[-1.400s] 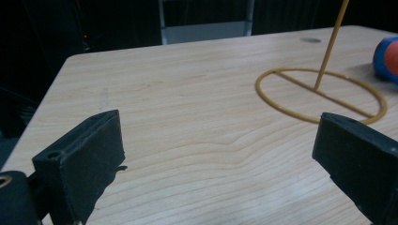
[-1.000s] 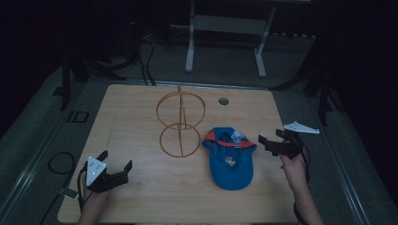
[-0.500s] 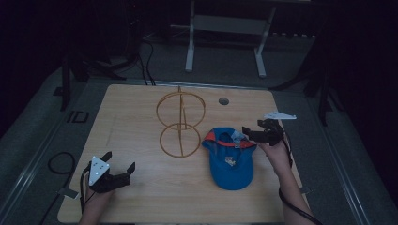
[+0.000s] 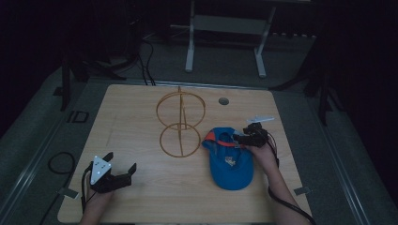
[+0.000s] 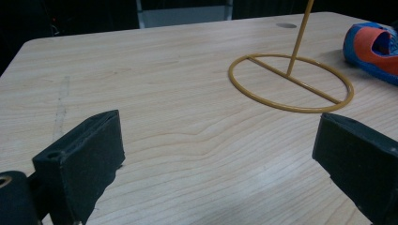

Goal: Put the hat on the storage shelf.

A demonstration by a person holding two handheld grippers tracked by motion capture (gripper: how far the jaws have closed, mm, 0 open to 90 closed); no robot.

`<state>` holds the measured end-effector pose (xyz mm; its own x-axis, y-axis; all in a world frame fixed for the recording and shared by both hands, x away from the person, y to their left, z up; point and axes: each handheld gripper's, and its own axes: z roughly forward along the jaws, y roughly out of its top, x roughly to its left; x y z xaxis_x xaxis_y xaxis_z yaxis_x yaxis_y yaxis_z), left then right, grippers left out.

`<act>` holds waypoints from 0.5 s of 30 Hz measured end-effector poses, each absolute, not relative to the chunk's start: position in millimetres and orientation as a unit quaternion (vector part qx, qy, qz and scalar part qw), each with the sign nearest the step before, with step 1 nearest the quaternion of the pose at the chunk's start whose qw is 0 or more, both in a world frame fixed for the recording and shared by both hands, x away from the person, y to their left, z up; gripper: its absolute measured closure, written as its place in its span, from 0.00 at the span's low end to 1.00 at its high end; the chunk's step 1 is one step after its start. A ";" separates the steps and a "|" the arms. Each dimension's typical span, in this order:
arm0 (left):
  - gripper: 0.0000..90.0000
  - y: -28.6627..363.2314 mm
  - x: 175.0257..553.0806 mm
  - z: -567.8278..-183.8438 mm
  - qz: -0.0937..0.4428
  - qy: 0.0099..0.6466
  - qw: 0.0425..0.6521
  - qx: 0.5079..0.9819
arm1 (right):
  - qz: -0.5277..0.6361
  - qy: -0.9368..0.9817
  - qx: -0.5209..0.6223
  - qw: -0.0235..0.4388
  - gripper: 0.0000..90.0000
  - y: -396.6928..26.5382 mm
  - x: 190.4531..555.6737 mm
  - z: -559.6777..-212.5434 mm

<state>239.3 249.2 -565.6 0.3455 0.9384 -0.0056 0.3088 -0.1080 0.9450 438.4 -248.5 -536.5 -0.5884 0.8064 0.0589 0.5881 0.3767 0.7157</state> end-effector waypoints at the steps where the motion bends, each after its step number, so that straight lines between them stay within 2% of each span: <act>1: 0.03 249.3 239.4 -565.6 0.329 0.467 0.478 0.667 | 0.356 0.819 0.424 0.151 0.43 -247.2 439.6 -538.4; 8: 0.03 250.0 239.5 -565.9 0.330 0.470 0.473 0.668 | 0.316 0.847 0.391 0.172 0.62 -236.5 438.5 -545.3; 10: 0.03 250.1 239.4 -565.9 0.331 0.471 0.472 0.668 | 0.311 0.851 0.386 0.174 0.63 -235.2 438.0 -546.5; 15: 0.03 250.1 240.4 -567.3 0.327 0.475 0.468 0.669 | 0.302 0.861 0.372 0.170 0.85 -231.5 434.3 -549.8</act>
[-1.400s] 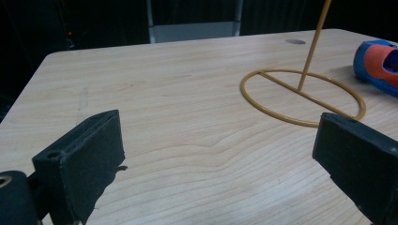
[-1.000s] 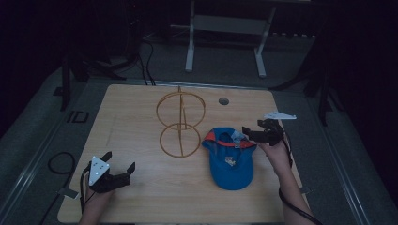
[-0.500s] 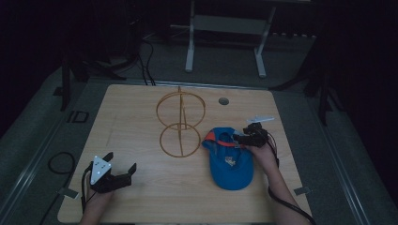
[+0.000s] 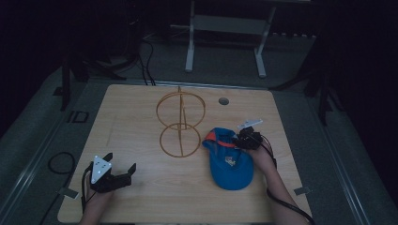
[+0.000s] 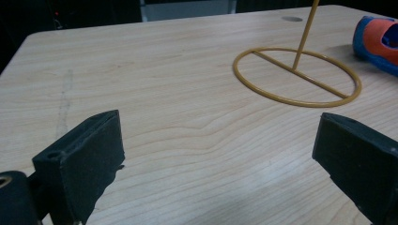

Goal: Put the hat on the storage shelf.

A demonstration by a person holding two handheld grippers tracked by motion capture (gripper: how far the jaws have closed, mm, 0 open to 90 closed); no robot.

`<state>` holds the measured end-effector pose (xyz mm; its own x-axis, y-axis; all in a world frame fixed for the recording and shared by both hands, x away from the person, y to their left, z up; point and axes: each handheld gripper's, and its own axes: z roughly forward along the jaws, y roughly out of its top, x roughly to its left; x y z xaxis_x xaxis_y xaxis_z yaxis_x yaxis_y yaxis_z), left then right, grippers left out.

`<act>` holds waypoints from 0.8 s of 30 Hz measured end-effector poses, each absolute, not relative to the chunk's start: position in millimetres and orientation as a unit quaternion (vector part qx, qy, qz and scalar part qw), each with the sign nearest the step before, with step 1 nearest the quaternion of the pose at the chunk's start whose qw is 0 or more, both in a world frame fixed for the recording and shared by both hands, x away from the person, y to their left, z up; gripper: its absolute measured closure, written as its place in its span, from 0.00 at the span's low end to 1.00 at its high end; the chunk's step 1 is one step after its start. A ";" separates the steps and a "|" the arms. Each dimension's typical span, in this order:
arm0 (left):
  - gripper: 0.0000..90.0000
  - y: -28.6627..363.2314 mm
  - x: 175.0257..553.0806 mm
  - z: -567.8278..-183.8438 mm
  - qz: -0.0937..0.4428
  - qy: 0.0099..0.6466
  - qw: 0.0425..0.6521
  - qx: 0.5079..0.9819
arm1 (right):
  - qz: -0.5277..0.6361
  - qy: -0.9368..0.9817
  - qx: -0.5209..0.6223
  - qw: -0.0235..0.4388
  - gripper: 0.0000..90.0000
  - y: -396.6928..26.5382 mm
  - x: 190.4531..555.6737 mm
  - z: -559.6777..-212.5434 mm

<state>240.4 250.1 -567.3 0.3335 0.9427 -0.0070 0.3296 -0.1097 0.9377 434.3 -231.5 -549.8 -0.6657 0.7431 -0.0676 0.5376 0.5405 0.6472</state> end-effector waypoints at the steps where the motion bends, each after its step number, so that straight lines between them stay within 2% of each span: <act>1: 0.03 250.1 240.5 -567.3 0.327 0.475 0.469 0.669 | 0.304 0.861 0.371 0.168 0.90 -230.7 433.0 -550.1; 4: 0.03 249.9 240.4 -567.0 0.327 0.475 0.469 0.669 | 0.302 0.862 0.367 0.175 0.98 -228.4 430.5 -550.7; 11: 0.03 253.4 241.3 -565.4 0.332 0.486 0.465 0.661 | 0.299 0.860 0.369 0.187 1.00 -231.0 423.3 -537.9; 24: 0.03 253.7 243.7 -562.3 0.315 0.504 0.464 0.657 | 0.384 0.824 0.363 0.203 1.00 -253.2 391.5 -461.4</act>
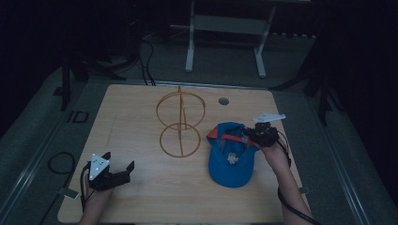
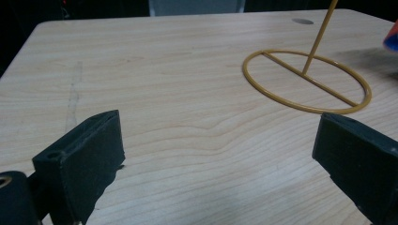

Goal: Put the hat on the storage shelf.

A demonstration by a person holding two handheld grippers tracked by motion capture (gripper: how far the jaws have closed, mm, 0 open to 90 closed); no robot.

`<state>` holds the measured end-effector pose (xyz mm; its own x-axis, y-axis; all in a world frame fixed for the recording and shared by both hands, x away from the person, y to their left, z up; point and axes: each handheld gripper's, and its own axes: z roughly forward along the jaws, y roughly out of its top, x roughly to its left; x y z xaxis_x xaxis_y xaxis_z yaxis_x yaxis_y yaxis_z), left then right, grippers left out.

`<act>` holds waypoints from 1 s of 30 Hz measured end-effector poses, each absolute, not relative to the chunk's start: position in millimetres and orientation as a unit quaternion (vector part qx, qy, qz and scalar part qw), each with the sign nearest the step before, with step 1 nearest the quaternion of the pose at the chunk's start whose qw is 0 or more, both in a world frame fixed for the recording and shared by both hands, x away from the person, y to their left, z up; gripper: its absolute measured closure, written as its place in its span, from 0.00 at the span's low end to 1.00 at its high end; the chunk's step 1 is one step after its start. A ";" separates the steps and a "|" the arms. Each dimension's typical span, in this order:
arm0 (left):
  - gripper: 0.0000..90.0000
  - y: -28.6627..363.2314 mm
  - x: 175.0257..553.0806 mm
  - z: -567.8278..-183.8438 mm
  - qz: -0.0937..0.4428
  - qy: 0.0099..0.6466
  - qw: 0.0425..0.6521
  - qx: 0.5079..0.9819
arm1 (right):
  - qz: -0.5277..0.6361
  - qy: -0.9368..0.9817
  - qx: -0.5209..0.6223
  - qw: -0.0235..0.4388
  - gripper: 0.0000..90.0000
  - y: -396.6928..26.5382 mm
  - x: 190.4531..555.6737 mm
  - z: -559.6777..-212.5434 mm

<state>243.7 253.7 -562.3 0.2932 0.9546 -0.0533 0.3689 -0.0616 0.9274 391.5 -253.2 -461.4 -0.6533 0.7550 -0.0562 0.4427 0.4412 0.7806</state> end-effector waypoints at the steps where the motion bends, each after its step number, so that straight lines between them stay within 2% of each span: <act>1: 0.03 253.7 243.7 -562.3 0.315 0.504 0.464 0.657 | 0.384 0.824 0.363 0.203 1.00 -253.2 391.5 -461.4; 5: 0.03 255.1 243.6 -557.1 0.300 0.511 0.467 0.657 | 0.422 0.808 0.350 0.215 1.00 -255.4 375.0 -426.8; 13: 0.05 252.8 238.4 -527.0 0.292 0.488 0.487 0.663 | 0.445 0.796 0.337 0.235 1.00 -259.9 360.2 -390.5; 21: 0.07 246.3 235.2 -477.4 0.293 0.448 0.523 0.663 | 0.453 0.786 0.341 0.245 1.00 -268.0 355.2 -369.3; 30: 0.08 211.4 239.6 -426.3 0.278 0.386 0.546 0.690 | 0.456 0.782 0.344 0.249 1.00 -267.2 348.9 -359.9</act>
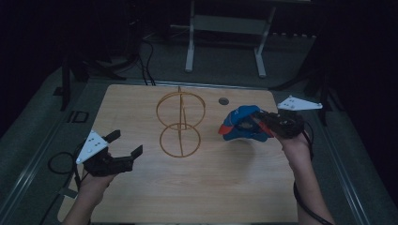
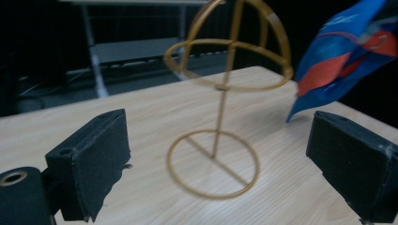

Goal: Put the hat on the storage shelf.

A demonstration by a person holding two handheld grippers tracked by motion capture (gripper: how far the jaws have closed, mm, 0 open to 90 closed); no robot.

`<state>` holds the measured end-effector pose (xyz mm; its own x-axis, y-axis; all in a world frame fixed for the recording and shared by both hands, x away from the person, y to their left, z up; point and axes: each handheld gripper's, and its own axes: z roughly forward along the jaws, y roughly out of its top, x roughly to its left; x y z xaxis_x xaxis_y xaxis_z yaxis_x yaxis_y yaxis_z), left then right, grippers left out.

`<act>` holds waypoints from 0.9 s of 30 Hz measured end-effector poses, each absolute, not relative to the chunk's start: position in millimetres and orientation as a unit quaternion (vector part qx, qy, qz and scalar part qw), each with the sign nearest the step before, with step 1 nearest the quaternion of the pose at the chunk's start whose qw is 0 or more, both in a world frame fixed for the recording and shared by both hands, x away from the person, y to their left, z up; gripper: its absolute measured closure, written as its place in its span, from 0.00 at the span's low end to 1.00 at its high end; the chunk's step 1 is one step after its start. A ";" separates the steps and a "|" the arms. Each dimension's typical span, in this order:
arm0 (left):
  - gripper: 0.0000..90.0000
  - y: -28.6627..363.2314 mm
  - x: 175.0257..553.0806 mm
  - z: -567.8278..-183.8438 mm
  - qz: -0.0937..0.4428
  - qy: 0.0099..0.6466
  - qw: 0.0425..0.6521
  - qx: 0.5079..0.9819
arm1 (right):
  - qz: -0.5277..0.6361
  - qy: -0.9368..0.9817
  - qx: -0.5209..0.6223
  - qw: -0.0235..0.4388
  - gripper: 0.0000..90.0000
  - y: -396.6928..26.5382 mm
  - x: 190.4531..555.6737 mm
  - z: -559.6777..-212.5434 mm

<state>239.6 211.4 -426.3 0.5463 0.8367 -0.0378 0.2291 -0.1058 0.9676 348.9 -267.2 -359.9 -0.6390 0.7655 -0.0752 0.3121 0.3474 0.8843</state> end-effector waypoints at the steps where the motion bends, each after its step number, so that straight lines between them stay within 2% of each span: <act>1: 0.08 205.6 240.8 -422.8 0.276 0.379 0.548 0.693 | 0.455 0.782 0.344 0.250 1.00 -266.8 348.2 -359.2; 13: 0.08 141.6 259.9 -398.7 0.252 0.306 0.562 0.726 | 0.474 0.782 0.326 0.240 1.00 -255.2 337.6 -353.2; 27: 0.10 77.5 285.8 -384.5 0.238 0.250 0.550 0.760 | 0.474 0.784 0.322 0.240 1.00 -253.2 335.0 -353.9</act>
<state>285.8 77.5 -384.5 0.7608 0.6431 0.0875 0.1188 -0.2704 0.9554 335.0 -253.2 -353.9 -0.6771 0.7324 -0.0716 0.2766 0.3435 0.8975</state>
